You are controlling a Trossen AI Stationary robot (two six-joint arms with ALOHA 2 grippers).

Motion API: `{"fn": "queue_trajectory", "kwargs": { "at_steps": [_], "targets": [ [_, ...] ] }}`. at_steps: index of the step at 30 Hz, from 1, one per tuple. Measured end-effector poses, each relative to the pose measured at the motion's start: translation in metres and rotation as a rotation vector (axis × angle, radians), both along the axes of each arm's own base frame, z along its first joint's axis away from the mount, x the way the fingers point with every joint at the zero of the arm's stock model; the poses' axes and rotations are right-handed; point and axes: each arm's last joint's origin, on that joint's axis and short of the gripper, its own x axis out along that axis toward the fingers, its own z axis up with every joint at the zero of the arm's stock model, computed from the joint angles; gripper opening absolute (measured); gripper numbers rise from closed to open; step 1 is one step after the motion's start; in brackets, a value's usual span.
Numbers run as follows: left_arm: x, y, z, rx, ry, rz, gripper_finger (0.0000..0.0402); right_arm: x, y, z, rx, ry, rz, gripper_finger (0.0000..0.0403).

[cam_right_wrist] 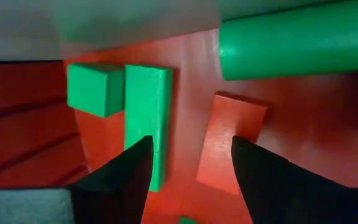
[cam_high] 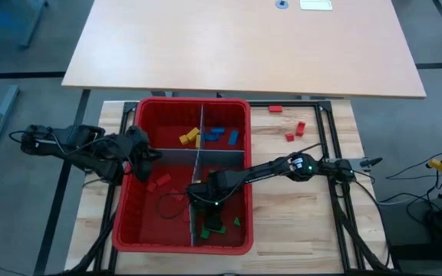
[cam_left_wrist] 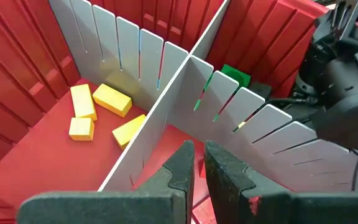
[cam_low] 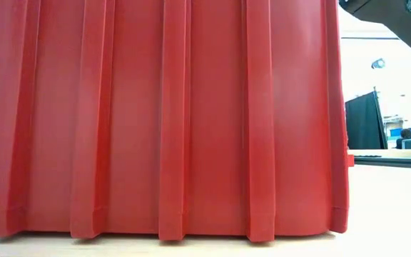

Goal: Sort blocks

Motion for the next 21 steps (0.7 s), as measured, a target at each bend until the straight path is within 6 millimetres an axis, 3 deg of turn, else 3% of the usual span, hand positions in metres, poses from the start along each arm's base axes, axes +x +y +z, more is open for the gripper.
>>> {"fn": "queue_trajectory", "kwargs": {
  "at_steps": [21],
  "targets": [
    [0.000,0.000,0.000,0.000,-0.001,0.000,0.0024,-0.008,-0.008,-0.033,-0.098,0.108,0.003,0.0198]
  ]
}}
